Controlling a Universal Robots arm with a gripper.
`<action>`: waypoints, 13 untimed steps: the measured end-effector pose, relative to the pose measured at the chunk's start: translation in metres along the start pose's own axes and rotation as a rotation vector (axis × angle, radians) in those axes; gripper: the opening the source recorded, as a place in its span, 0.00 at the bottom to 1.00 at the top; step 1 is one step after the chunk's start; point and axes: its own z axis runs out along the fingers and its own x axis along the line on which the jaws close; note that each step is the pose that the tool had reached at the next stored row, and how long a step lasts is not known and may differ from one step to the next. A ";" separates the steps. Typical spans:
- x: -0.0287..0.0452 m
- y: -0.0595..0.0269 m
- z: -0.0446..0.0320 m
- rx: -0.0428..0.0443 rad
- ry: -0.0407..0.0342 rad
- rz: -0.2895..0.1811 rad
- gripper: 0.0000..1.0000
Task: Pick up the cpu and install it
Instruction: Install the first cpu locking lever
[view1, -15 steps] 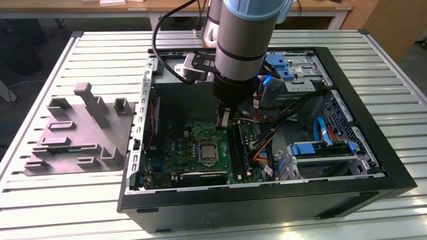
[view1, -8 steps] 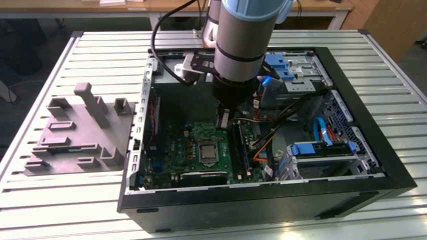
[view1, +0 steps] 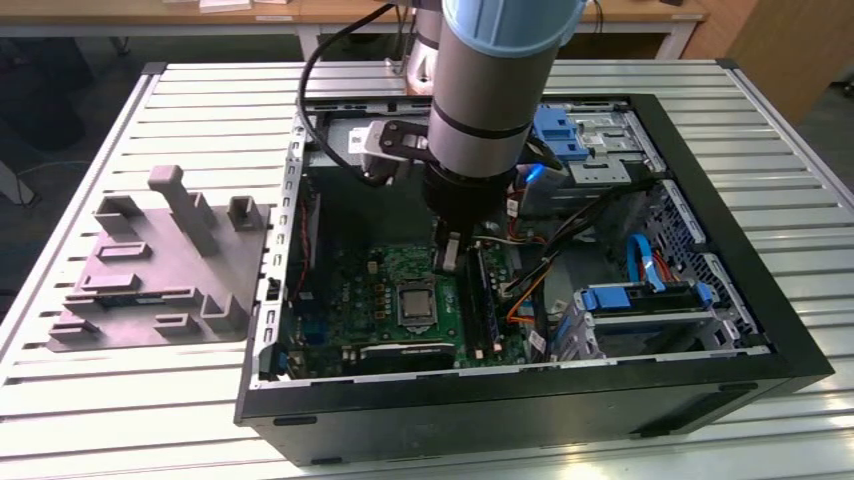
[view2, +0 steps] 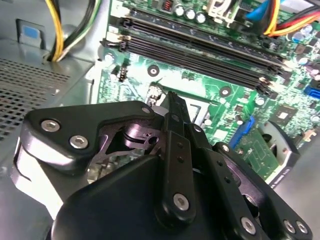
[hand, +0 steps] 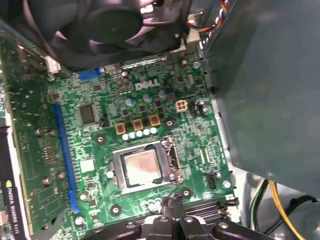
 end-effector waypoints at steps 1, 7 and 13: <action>0.0004 0.0000 0.0001 -0.0001 0.0001 -0.003 0.11; 0.0020 -0.0004 0.0009 0.0002 0.0049 -0.075 0.11; 0.0064 -0.0010 0.0013 0.0010 0.0082 -0.096 0.11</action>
